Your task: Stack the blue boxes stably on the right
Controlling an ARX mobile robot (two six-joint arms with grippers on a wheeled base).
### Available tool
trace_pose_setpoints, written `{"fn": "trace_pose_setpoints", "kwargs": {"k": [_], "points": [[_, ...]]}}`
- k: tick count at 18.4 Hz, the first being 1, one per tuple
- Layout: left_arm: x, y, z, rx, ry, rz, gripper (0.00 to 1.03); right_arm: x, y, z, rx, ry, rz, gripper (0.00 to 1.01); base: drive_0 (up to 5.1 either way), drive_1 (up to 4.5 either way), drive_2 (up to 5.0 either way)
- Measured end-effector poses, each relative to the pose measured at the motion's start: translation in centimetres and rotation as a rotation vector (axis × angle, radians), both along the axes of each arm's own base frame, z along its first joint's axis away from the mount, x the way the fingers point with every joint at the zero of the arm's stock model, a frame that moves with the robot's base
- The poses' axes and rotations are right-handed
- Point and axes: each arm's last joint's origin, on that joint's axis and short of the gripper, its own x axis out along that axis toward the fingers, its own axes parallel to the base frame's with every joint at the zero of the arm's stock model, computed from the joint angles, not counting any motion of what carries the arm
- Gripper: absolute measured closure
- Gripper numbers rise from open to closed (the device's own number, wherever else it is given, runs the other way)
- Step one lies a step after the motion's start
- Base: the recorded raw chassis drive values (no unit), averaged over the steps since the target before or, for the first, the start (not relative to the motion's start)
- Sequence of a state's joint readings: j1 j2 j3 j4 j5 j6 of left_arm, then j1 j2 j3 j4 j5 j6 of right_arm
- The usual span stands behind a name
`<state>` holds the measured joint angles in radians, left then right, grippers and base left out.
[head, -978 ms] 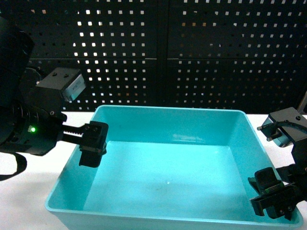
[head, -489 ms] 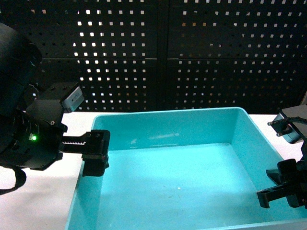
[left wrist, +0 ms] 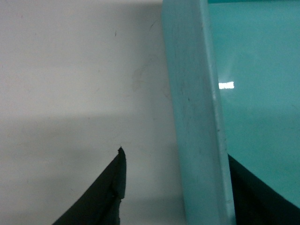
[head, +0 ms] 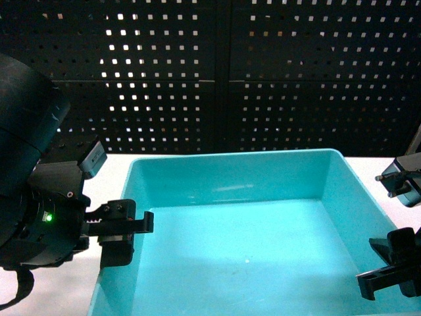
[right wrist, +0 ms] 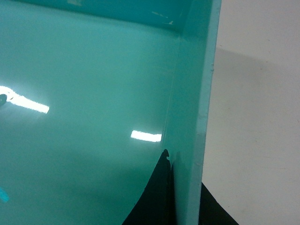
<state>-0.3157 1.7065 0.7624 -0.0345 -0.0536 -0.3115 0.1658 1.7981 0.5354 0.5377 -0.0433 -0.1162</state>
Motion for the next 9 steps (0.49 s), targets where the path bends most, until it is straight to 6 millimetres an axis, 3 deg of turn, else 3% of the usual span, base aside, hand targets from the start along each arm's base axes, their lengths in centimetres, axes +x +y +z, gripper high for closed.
{"fn": "trace_pose_setpoints", "kwargs": {"k": [6,9], "points": [[-0.4,-0.4,-1.4,-0.063,0.031,0.019,0.98,-0.7,0.6,-0.2,-0.005,-0.014,0.016,0.99,0.0,0.0,0.0],[-0.5,-0.6,-1.6,-0.081,0.017,0.045,1.01,-0.9,0.4,-0.3,0.0,-0.024,0.011,0.99,0.0,0.0,0.0]]}}
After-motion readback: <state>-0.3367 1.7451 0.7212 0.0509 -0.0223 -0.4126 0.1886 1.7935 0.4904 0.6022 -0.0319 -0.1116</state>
